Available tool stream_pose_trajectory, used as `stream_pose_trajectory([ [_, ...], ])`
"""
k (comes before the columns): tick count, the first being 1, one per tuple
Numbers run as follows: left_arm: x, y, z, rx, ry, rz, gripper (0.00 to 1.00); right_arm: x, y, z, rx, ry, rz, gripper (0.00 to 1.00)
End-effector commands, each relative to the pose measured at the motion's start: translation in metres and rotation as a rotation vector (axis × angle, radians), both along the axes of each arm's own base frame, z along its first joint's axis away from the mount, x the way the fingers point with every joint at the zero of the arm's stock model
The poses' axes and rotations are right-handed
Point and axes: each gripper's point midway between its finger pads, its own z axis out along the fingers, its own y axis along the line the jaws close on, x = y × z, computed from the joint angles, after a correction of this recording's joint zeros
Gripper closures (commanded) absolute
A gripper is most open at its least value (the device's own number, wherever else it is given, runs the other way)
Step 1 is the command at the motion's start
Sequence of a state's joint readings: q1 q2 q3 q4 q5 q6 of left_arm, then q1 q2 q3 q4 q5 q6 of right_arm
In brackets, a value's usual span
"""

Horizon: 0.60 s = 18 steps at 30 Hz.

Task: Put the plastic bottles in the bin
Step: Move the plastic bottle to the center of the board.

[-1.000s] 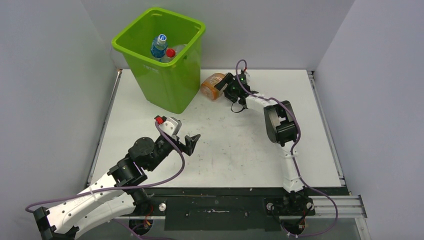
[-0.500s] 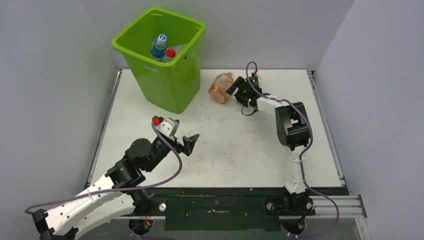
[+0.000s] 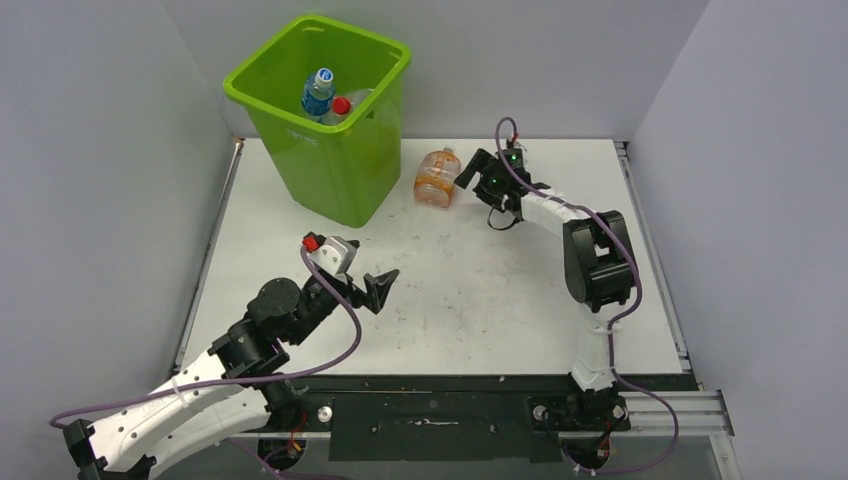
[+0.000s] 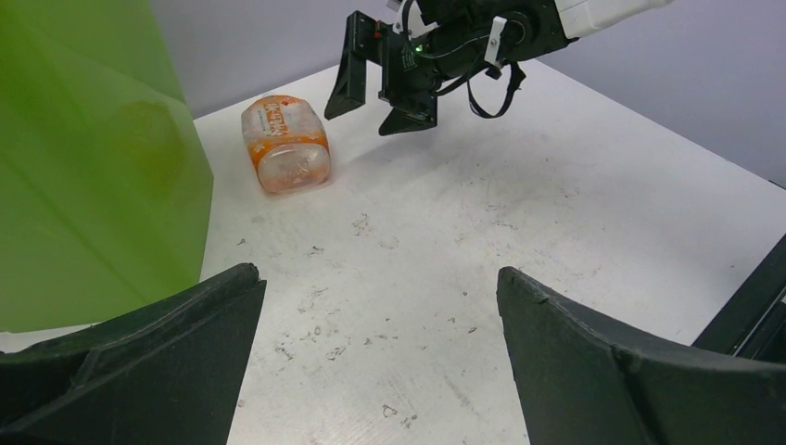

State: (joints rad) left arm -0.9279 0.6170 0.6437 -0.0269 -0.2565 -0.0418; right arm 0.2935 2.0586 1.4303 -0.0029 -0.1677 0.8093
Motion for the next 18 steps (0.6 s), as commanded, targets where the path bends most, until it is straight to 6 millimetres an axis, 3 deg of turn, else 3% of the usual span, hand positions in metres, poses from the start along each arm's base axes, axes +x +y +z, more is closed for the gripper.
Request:
stream_pose_trajectory([
  [1,-0.002,0.0,0.02,-0.053,-0.031,-0.006,0.04,0.012,0.033,0.055,-0.012,-0.121,0.071,0.04],
  [5,-0.001,0.001,0.019,-0.047,-0.031,0.005,0.04,0.024,0.048,0.048,0.007,-0.096,0.075,0.06],
  [18,0.002,0.003,0.006,0.003,-0.012,0.028,0.04,0.051,0.056,0.01,-0.017,-0.052,0.04,0.05],
])
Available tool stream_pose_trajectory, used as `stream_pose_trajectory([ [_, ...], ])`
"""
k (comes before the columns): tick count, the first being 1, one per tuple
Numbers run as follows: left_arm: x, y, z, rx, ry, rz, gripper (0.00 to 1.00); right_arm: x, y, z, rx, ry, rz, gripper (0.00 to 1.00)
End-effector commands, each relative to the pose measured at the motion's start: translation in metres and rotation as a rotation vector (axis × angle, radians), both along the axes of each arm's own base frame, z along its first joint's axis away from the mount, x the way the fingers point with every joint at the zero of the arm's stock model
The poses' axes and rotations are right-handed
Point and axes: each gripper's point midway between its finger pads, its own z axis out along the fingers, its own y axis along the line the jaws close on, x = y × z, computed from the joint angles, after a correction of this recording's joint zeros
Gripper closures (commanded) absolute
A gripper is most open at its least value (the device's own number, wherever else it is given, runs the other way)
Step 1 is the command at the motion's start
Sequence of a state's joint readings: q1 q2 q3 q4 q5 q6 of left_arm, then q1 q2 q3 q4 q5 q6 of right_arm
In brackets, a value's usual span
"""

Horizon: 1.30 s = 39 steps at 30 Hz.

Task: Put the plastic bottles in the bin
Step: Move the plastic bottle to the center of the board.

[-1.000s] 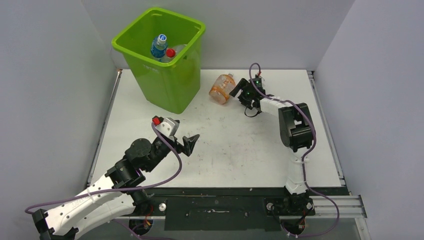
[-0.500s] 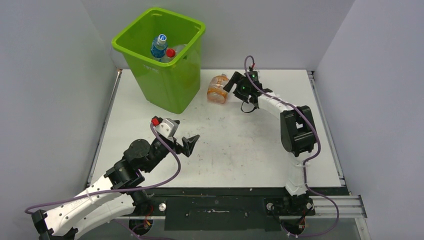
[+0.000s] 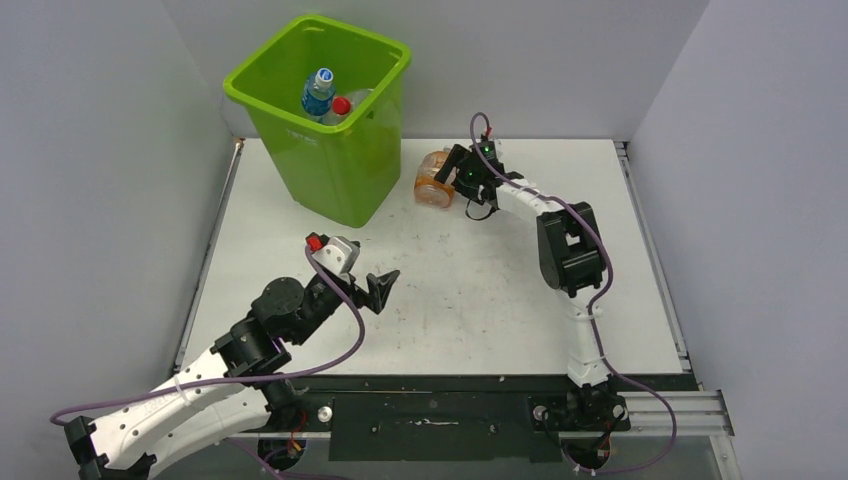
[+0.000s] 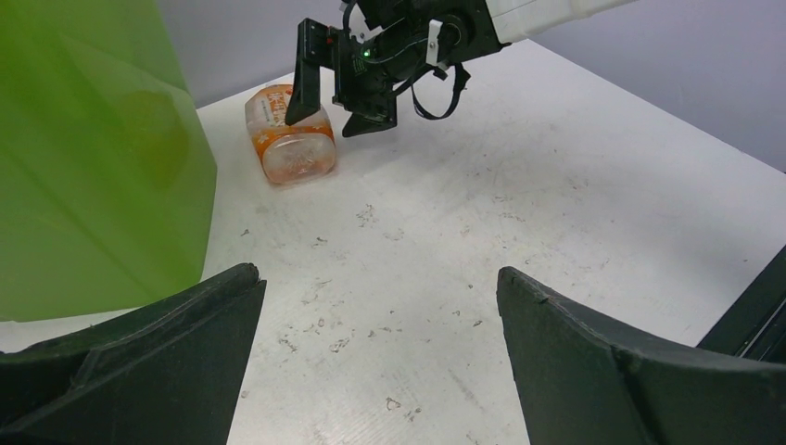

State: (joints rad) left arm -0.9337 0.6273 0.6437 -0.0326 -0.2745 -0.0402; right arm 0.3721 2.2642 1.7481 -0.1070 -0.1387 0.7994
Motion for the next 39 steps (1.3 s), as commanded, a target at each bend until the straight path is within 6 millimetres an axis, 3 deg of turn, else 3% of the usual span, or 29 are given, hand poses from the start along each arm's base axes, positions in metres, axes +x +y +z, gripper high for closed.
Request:
stream_pose_trajectory([
  [1,0.001,0.003,0.011,-0.01,-0.022,0.019,0.04,0.015,0.001,0.01,0.005,-0.035,-0.017,0.04],
  [8,0.001,0.002,0.009,-0.002,-0.02,0.014,0.04,0.012,0.014,-0.008,0.024,-0.019,0.032,0.01],
  [14,-0.001,0.001,0.012,-0.012,-0.023,0.004,0.04,-0.001,0.012,-0.019,-0.031,0.003,0.062,0.09],
  [19,-0.003,0.0,0.015,-0.027,-0.023,-0.012,0.04,-0.024,0.002,-0.022,-0.089,0.015,0.074,0.14],
  [25,-0.008,-0.001,0.021,-0.054,-0.031,-0.032,0.04,-0.053,-0.011,-0.011,-0.144,0.001,0.093,0.16],
  [33,-0.009,-0.007,0.017,-0.053,-0.015,-0.054,0.04,-0.113,-0.027,-0.008,-0.152,0.023,0.118,0.17],
  [39,-0.008,-0.01,0.012,-0.038,-0.004,-0.056,0.04,-0.193,-0.041,-0.015,-0.144,0.028,0.144,0.15],
])
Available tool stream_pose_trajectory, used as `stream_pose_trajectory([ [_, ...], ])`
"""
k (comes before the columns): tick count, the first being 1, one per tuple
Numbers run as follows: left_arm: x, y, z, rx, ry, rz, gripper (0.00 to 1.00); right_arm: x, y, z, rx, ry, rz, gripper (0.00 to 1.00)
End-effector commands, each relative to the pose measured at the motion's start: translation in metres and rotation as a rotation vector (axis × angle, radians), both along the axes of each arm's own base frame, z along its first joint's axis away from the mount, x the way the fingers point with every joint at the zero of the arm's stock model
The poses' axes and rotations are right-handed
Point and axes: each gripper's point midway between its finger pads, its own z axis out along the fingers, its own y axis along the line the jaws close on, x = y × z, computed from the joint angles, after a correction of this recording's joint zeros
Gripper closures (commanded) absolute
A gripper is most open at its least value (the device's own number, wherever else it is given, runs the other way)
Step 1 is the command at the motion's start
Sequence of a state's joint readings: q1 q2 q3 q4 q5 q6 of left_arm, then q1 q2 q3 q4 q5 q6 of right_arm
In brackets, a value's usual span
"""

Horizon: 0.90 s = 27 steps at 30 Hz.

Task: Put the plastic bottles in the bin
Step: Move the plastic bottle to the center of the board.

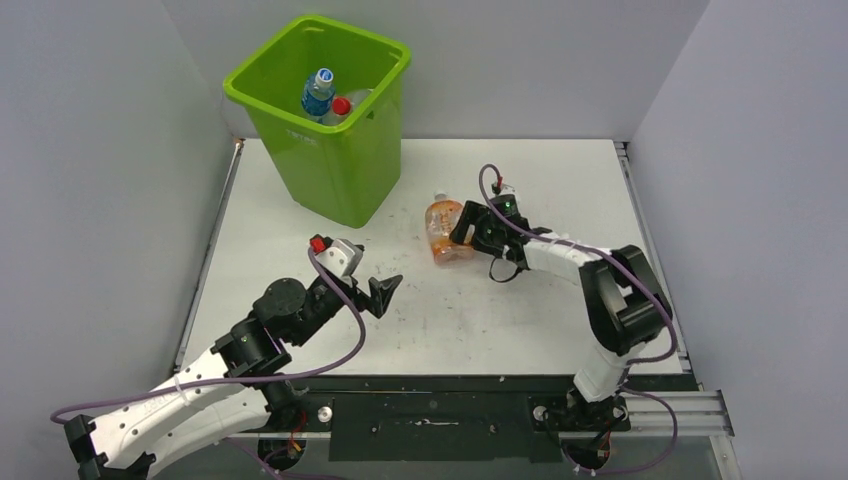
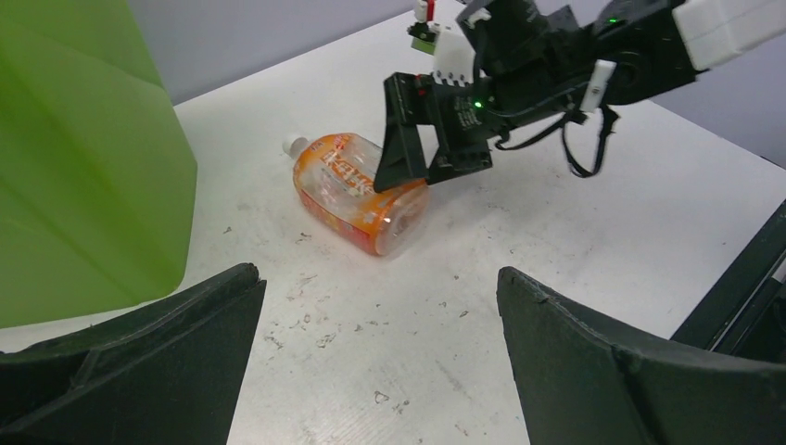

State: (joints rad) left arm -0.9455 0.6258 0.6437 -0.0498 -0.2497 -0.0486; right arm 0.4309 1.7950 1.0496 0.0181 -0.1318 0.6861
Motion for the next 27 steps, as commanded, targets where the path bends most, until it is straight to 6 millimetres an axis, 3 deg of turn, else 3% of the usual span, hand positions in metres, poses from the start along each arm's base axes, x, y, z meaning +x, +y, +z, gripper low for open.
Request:
stream_pose_trajectory([
  [1,-0.002,-0.006,0.015,-0.042,-0.017,-0.02,0.04,-0.052,-0.006,0.006,-0.015,-0.031,0.026,0.15],
  [8,0.003,-0.011,0.001,0.005,-0.003,-0.015,0.04,-0.099,-0.006,0.039,-0.053,-0.105,0.073,0.1],
  [13,0.005,-0.013,-0.007,0.026,0.012,-0.014,0.04,-0.101,-0.02,0.07,-0.089,-0.172,0.039,0.0],
  [19,0.011,-0.015,-0.007,-0.009,0.025,0.021,0.04,-0.102,-0.024,0.108,-0.076,-0.244,0.039,0.08],
  [27,0.018,-0.031,-0.016,-0.037,0.11,0.022,0.04,-0.107,-0.038,0.13,-0.065,-0.313,-0.004,0.1],
])
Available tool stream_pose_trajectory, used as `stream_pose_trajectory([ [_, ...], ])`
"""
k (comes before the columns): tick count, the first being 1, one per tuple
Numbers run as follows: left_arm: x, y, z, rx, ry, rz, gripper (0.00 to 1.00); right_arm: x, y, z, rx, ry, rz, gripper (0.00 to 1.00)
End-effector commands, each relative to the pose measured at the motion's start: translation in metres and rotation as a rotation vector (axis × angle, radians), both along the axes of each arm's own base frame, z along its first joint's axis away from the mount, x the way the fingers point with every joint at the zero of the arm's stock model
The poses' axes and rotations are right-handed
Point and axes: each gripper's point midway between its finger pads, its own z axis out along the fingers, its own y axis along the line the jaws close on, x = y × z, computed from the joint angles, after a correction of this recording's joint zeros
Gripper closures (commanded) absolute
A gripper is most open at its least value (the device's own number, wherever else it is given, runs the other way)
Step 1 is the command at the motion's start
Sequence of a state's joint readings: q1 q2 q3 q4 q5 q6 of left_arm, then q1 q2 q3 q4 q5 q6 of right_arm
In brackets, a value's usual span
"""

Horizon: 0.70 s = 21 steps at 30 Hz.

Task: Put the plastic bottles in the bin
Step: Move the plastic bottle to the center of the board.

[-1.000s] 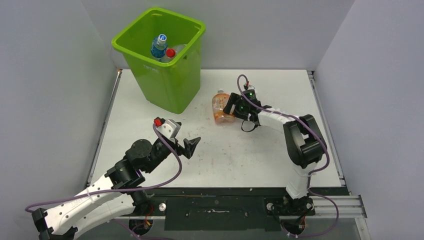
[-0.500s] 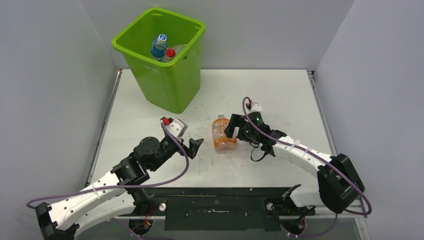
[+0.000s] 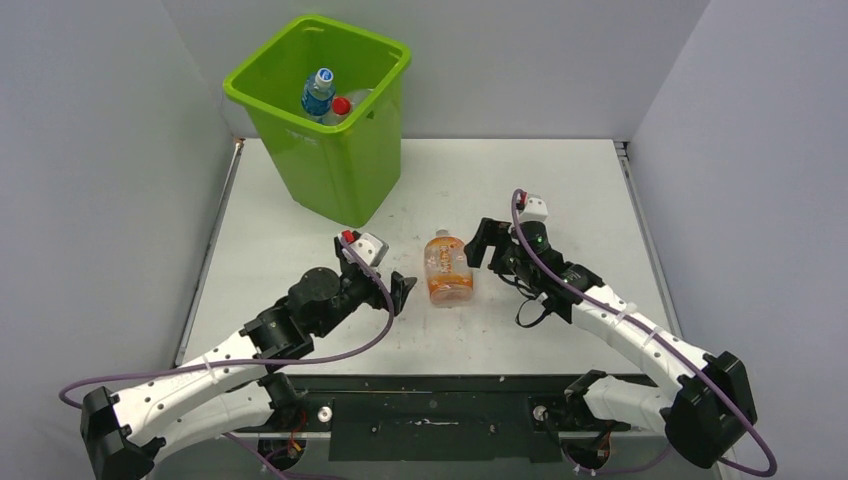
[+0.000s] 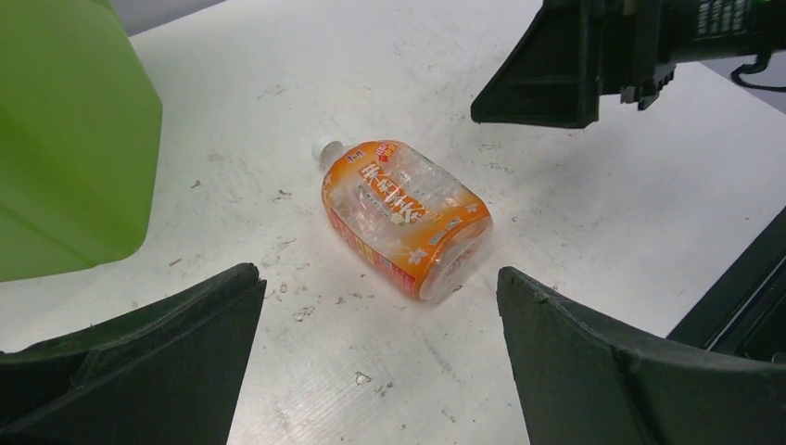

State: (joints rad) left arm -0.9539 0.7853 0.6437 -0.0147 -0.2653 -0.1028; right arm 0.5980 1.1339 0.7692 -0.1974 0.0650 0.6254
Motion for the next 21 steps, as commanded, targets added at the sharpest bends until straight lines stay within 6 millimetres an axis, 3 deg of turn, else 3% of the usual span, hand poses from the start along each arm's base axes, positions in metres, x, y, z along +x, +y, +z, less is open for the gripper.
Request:
stream_pose_trajectory([
  [1,0.005,-0.01,0.021,-0.104,0.019,0.026,0.04,0.006,-0.014,0.031,0.006,-0.102,-0.063,0.1],
  [5,0.009,-0.015,0.013,-0.189,0.099,0.071,0.04,0.009,-0.023,0.033,0.031,-0.139,-0.109,0.1],
  [12,0.025,-0.024,-0.016,-0.27,0.235,0.191,0.04,0.007,-0.02,0.024,0.086,-0.127,-0.096,0.1],
  [21,0.05,-0.016,-0.019,-0.353,0.283,0.307,0.04,0.013,-0.027,0.019,0.184,-0.136,-0.163,0.1],
])
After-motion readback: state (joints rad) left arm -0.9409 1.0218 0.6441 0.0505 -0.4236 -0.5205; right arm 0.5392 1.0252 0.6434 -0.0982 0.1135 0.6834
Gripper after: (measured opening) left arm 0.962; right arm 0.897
